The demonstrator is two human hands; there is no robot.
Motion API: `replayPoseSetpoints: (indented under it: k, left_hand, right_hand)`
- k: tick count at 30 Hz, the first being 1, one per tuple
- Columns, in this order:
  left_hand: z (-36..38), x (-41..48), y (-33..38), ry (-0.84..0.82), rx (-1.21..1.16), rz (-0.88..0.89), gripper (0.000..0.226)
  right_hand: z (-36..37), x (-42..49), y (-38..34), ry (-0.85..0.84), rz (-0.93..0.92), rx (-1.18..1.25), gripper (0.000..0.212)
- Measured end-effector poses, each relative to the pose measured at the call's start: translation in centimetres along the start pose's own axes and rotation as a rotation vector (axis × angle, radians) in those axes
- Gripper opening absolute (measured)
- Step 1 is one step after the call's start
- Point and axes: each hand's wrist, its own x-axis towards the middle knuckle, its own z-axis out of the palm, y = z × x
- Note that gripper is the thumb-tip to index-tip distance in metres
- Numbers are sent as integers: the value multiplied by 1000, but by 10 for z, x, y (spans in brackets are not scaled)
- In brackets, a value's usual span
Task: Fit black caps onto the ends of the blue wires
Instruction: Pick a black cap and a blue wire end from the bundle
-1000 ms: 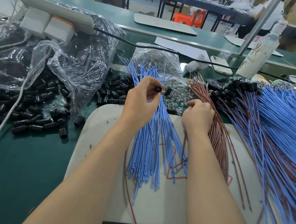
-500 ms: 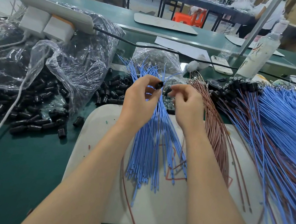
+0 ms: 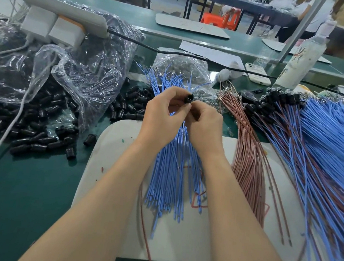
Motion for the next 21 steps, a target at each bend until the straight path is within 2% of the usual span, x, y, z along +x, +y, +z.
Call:
replayPoseSetpoints:
  k: [6,11,14,17,19,21]
  left_hand:
    - [-1,-2,-1,-38,16,9,20]
    - [-5,1,-5,-7,65,20,17]
    - [-4,0,-8,-19,94,23,20]
    - [-3,0,-10,-23,113,12,24]
    - [-5,1,-11,-6,115,3,24]
    - [-5,1,-11,6,158,26,23]
  right_hand:
    - [0,1,3,-33,69,53,11]
    - [-7,5,7,86,204,158,15]
    - [-9,6,4,67,282,194,22]
    - [-13,4,-6,9,194,291,26]
    - [-12,0,-10,-33,76,209,25]
    - [-10,-1,-12,-7,5,83,20]
